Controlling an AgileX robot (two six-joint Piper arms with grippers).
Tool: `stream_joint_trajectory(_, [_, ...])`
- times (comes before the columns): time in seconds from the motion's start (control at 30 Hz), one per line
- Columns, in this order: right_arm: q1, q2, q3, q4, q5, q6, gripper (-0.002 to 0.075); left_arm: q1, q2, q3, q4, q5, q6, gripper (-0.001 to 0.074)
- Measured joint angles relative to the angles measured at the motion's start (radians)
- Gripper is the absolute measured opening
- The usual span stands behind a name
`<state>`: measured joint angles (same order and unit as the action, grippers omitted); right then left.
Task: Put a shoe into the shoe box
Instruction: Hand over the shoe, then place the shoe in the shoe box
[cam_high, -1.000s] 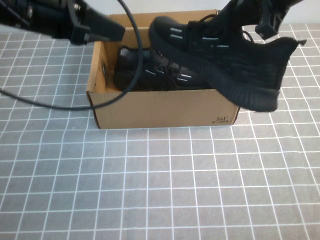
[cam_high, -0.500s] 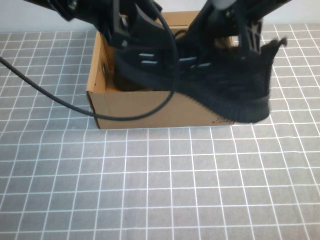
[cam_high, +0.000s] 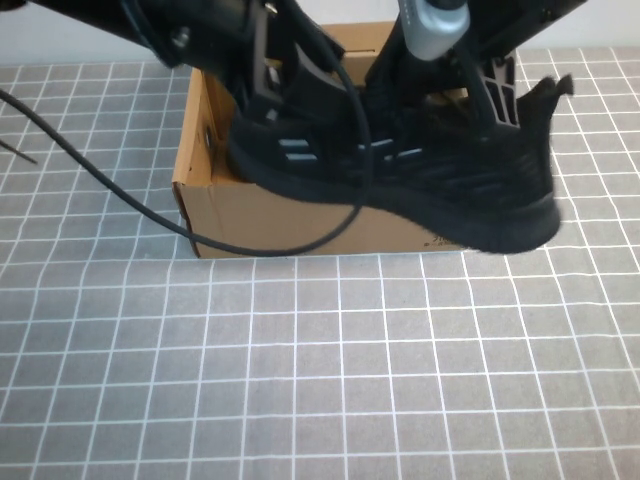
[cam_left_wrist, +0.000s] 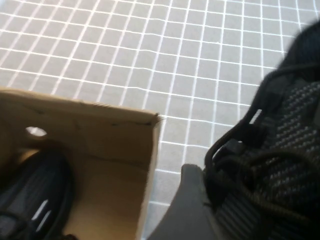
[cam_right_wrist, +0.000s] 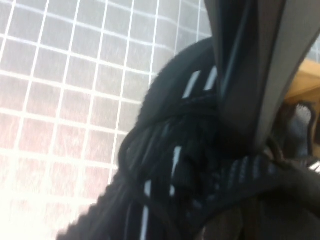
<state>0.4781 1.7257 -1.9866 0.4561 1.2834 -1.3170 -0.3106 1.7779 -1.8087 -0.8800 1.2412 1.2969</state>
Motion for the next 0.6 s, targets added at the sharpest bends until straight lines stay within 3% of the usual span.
stream_joint_trajectory(0.27, [0.000,0.000,0.000,-0.076,0.039,-0.004,0.0022,-0.094,0.015,-0.006,0.094,-0.020,-0.020,0.0470])
stream_joint_trajectory(0.6, [0.000,-0.002,0.000,-0.099,0.011,-0.004,0.0022,-0.111,0.024,-0.008,0.105,-0.013,-0.030,0.0469])
